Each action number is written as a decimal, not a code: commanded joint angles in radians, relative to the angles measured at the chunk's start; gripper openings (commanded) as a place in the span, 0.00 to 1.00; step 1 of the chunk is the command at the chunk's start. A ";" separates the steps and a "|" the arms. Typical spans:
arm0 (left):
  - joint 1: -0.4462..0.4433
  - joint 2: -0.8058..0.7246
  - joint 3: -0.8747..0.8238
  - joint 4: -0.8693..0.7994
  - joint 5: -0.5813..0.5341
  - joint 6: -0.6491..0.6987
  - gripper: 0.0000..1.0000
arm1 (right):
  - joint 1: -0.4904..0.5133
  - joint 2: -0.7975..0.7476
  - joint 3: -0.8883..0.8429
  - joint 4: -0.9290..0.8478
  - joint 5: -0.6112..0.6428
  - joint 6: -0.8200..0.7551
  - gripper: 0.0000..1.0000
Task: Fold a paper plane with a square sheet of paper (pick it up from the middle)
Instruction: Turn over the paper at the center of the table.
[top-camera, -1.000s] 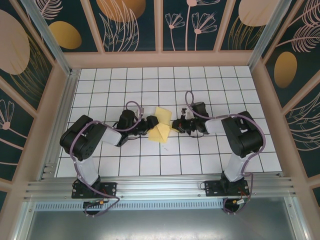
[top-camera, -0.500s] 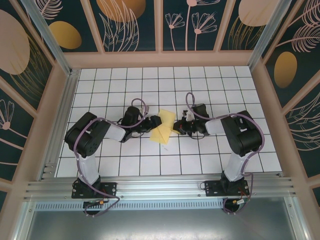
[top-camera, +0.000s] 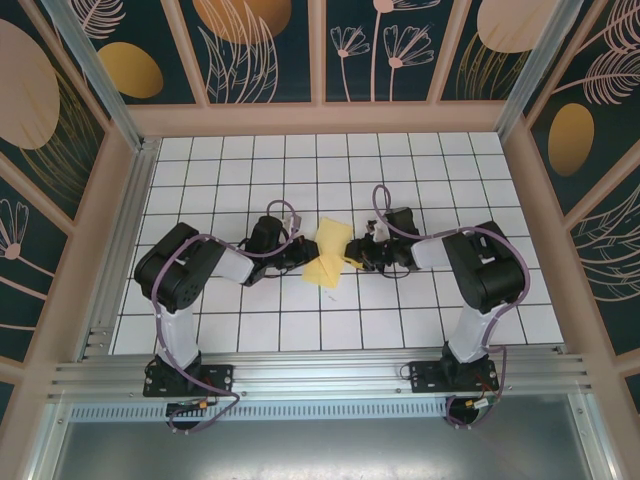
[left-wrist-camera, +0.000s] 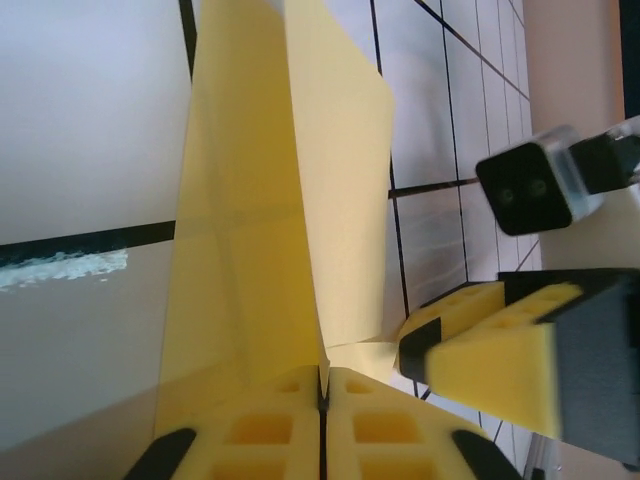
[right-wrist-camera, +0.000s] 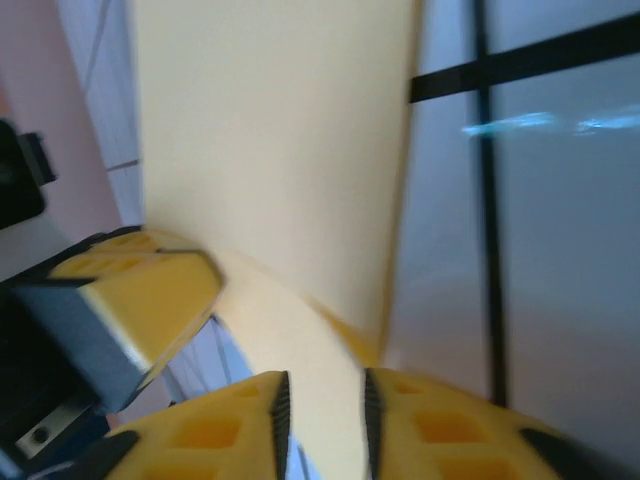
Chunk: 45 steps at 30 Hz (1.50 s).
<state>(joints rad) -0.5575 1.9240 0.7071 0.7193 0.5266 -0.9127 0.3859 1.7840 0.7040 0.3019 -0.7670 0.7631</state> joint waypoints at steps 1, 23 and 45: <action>-0.004 -0.034 -0.009 -0.027 -0.044 0.039 0.00 | -0.015 -0.108 -0.006 -0.029 0.021 -0.006 0.43; -0.087 -0.387 0.464 -1.425 -1.170 0.364 0.00 | -0.036 -0.680 -0.073 -0.471 0.659 -0.102 0.89; -0.400 0.264 0.917 -1.491 -1.072 0.218 0.09 | -0.070 -0.774 -0.136 -0.514 0.720 -0.035 0.88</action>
<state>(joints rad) -0.9627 2.1597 1.5925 -0.8196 -0.6144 -0.6960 0.3286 1.0363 0.5880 -0.1917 -0.0719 0.7029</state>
